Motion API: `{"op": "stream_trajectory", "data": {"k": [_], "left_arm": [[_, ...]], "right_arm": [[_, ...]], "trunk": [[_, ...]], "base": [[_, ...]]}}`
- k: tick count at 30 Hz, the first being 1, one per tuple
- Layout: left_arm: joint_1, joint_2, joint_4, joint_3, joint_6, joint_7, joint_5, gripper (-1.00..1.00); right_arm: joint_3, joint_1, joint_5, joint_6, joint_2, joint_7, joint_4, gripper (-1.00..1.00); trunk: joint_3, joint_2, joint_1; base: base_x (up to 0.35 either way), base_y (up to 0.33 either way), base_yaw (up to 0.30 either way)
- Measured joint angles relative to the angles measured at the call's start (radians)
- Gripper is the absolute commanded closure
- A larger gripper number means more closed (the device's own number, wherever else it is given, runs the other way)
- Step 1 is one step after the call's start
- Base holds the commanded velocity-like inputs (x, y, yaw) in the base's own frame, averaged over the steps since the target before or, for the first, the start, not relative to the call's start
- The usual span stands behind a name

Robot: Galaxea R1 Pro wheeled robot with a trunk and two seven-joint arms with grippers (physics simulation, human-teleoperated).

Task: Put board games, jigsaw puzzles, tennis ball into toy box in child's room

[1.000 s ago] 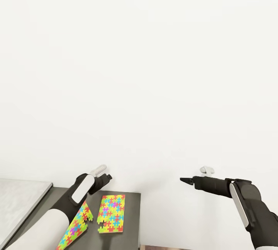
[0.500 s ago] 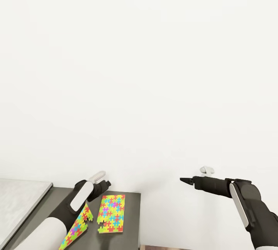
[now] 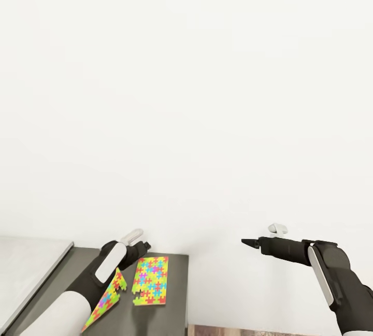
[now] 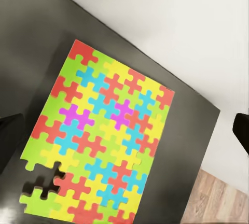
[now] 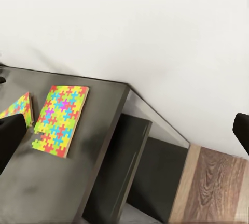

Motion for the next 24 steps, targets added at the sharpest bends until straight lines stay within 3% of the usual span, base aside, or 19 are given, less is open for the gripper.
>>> {"op": "stream_trajectory", "data": {"k": [24], "left_arm": [[-0.041, 0.003, -0.001, 0.0, 0.031, -0.001, 0.005, -1.0]], "right_arm": [[0.006, 0.0, 0.0, -0.001, 0.0, 0.0, 0.0, -1.0]], "trunk": [[0.0, 0.0, 0.0]], "base": [[-0.049, 0.0, 0.0]]}}
